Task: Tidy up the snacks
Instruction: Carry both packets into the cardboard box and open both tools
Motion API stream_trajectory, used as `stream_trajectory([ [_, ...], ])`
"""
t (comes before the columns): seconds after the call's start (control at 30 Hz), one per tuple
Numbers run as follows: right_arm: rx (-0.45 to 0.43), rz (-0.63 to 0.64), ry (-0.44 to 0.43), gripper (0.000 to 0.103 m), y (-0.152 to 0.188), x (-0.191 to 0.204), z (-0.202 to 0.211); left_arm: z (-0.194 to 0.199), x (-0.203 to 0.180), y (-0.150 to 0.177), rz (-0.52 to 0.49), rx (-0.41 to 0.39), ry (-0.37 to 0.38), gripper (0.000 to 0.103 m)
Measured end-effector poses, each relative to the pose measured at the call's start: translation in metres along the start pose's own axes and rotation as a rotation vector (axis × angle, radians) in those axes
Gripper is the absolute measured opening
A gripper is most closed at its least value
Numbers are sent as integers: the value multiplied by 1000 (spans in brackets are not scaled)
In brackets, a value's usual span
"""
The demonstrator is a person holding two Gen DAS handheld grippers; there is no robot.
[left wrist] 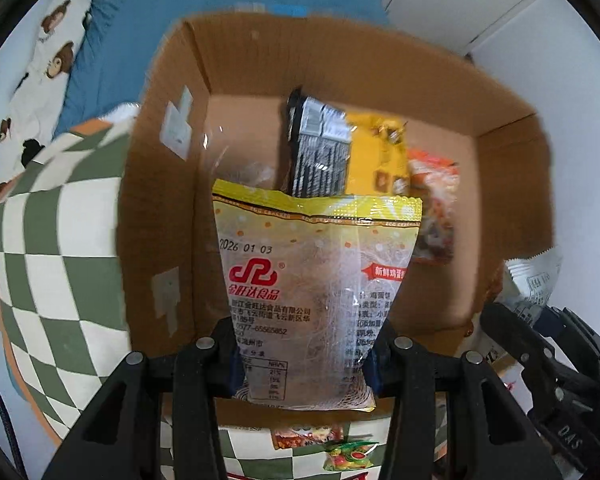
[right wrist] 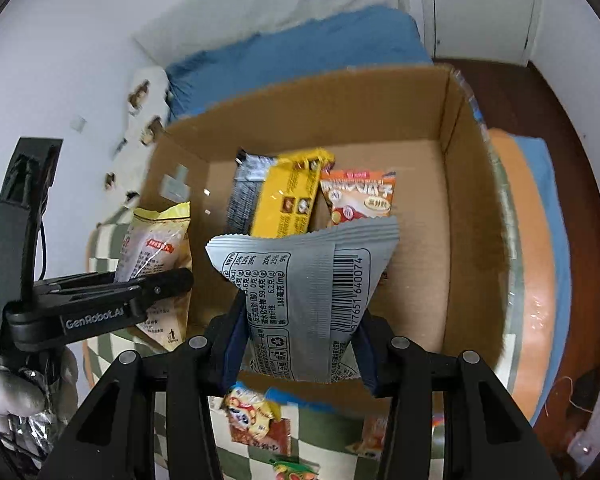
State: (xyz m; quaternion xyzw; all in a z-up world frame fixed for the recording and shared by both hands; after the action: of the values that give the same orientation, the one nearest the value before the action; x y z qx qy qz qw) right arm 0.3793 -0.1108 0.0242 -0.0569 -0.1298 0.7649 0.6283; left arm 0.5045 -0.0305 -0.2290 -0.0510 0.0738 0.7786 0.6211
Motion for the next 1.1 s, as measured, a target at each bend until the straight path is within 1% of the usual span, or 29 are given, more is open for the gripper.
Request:
stream_trajectory([
  [0.07,43,-1,-3,49,1,-4,-17,-13,2,-3,7,25,-16,42],
  [0.17,84,-15,-14,49,4,-9,-36,-28,5,-6,15,50,-28,42],
  [0.27,139,-19,-42,49,7,-11,-52,-43,7,-6,20,82,-41,42],
  [0.33,209,-16,-74,50,13,-11,-70,-55,7,-1,25,124,-38,44],
  [0.37,236,-17,-76,51,17,-11,-76,-60,9,-1,39,146,-30,50],
  [0.4,256,-15,-65,57,18,-12,-82,-65,10,0,52,161,-15,59],
  [0.43,265,-5,-47,71,19,-13,-86,-67,11,0,57,161,-6,64],
  [0.47,261,1,-32,78,18,-14,-87,-67,12,0,56,146,-12,77],
  [0.5,258,4,-24,88,18,-14,-87,-65,13,0,51,127,-14,85],
  [0.57,253,1,-18,89,17,-16,-85,-61,11,1,48,114,6,88],
  [0.63,245,-3,-2,90,15,-18,-83,-55,10,-2,49,99,9,90],
  [0.73,232,-9,18,92,13,-22,-79,-38,5,-1,33,53,7,90],
  [0.8,213,-17,25,93,12,-24,-74,-22,4,-4,33,0,11,90],
  [0.9,160,-14,51,93,11,-24,-61,2,5,2,25,-101,10,90],
  [1.03,69,0,116,93,18,-19,-34,29,8,24,2,-229,-8,90],
  [1.1,27,8,136,93,23,-16,-21,40,9,36,-1,-299,-15,90],
])
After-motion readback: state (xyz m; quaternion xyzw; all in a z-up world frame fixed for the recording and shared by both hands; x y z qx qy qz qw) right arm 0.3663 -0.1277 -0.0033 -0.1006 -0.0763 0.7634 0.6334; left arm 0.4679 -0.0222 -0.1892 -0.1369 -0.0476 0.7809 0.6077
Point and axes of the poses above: each gripper's, at about its wrist camera, not at the fingertips, and z roughly against the way its jaws point, x to its left, y to its underside, the point moved 4 cm from there along -z, roughly the way its jaws point, and after that the axes turned 14 degrees about z, right-handed, at the moved point
